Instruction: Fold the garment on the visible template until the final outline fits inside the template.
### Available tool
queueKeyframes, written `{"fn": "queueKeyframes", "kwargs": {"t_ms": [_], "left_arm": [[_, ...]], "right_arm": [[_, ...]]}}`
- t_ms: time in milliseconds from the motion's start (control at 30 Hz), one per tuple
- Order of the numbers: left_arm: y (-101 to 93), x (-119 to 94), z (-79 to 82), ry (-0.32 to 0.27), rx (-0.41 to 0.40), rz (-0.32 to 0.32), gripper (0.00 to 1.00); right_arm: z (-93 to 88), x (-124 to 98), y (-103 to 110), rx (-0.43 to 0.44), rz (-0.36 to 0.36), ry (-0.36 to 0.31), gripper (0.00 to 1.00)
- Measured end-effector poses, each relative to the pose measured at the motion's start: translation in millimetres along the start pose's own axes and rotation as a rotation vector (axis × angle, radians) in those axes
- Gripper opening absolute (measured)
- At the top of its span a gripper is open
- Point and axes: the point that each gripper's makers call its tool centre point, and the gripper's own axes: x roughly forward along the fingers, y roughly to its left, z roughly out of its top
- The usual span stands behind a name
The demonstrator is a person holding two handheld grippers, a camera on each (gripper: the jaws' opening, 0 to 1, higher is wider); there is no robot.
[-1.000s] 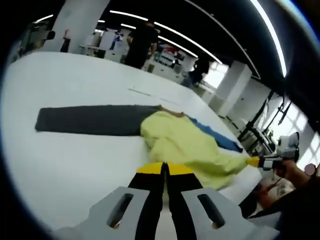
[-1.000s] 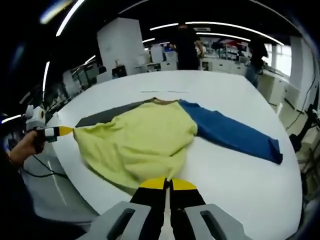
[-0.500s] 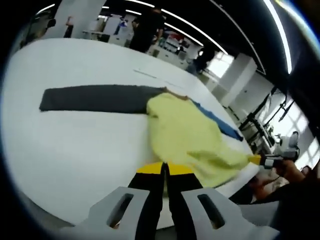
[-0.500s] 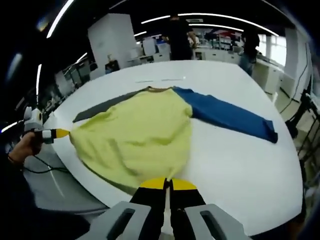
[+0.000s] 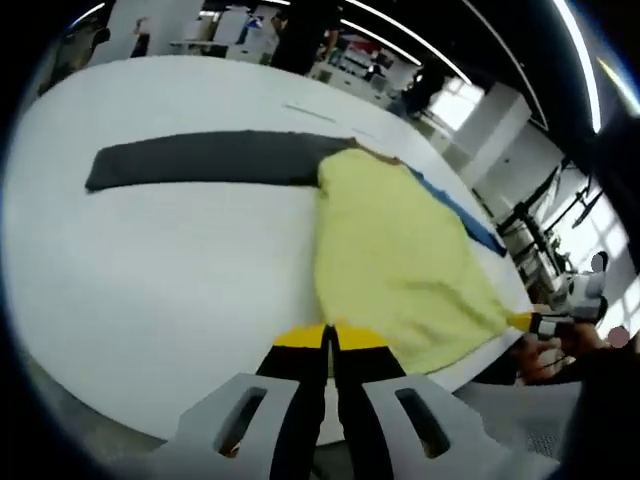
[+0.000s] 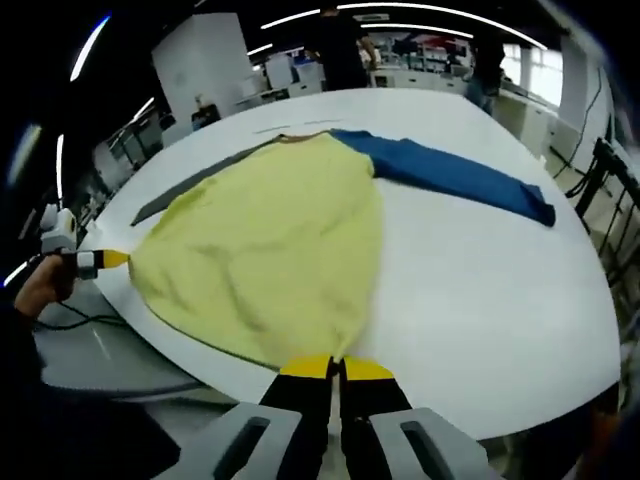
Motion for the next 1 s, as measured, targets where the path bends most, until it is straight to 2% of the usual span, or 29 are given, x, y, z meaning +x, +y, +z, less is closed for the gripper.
{"fn": "queueKeyframes", "kwargs": {"t_ms": [233, 400, 533, 733, 867, 1000], "left_arm": [[5.7, 4, -11.2, 0.033, -0.006, 0.026, 0.0], [5.2, 4, -12.3, 0.033, 0.004, 0.038, 0.0], [4.0, 2, -10.3, 0.025, 0.031, 0.035, 0.0], [1.4, 0, -7.3, 0.009, 0.072, 0.017, 0.08], [-1.7, 0, -6.1, 0.003, 0.121, 0.007, 0.19], [-6.1, -1, -1.3, -0.017, 0.169, -0.003, 0.3]], "right_arm": [[-5.4, 4, -3, 0.01, -0.001, 0.019, 0.0], [-9.3, 3, -2, -0.015, 0.011, 0.05, 0.0], [-5.5, 0, -2, -0.013, 0.011, 0.045, 0.14], [-1.5, 2, -4, -0.008, 0.01, 0.041, 0.13], [-1.9, 5, -6, 0.008, 0.004, 0.045, 0.09], [4.3, 4, -8, 0.006, -0.002, 0.03, 0.18]]}}
